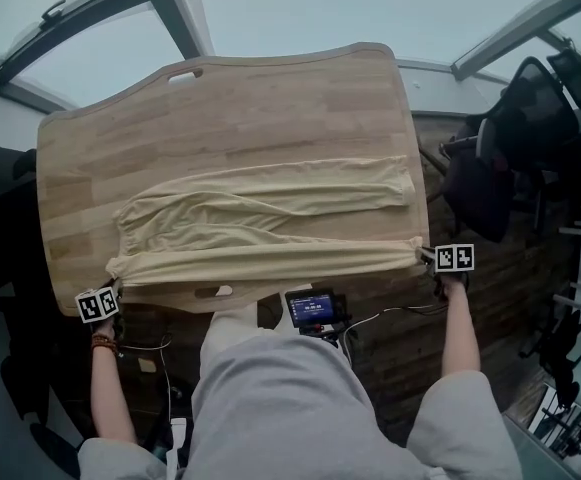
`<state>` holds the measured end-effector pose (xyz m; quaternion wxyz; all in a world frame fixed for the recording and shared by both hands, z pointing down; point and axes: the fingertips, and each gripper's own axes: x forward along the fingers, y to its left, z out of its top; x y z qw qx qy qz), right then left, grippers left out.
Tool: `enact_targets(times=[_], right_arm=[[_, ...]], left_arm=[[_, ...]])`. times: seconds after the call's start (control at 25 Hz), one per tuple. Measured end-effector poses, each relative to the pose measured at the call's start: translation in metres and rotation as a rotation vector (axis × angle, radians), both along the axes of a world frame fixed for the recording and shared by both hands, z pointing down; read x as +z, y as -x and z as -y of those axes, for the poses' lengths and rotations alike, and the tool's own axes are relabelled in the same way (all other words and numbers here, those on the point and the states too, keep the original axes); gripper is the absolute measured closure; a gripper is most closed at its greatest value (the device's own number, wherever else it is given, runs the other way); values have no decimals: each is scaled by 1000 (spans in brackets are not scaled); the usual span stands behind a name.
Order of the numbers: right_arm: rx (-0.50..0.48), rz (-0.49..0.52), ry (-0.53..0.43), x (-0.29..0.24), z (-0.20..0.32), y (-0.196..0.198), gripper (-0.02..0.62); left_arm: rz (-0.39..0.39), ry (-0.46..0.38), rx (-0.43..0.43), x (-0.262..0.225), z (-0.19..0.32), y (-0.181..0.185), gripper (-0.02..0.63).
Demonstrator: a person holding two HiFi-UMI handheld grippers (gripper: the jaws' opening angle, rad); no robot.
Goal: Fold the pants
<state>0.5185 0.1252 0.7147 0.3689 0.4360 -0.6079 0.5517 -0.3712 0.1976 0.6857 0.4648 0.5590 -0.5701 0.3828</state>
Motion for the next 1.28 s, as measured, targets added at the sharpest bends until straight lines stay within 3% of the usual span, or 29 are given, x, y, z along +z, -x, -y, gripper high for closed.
enact_targets(times=[0.2, 0.4, 0.56, 0.84, 0.92, 1.08, 1.28], right_arm=[[-10, 38, 31, -24, 42, 2, 575], [-82, -1, -12, -48, 125, 11, 575], [-103, -36, -35, -55, 192, 13, 575], [9, -47, -7, -26, 268, 13, 575], [11, -29, -12, -21, 278, 14, 575], [56, 34, -56, -13, 288, 3, 575], [138, -78, -121, 26, 292, -14, 561]], left_arm=[[-83, 45, 64, -22, 40, -3, 572], [-83, 74, 182, -30, 114, -9, 572], [-68, 65, 203, -29, 176, -10, 572], [-25, 86, 85, 6, 243, -5, 574], [-43, 21, 43, 3, 262, -6, 576], [-132, -206, -42, -23, 296, -2, 577], [-87, -183, -204, 10, 298, 19, 558]])
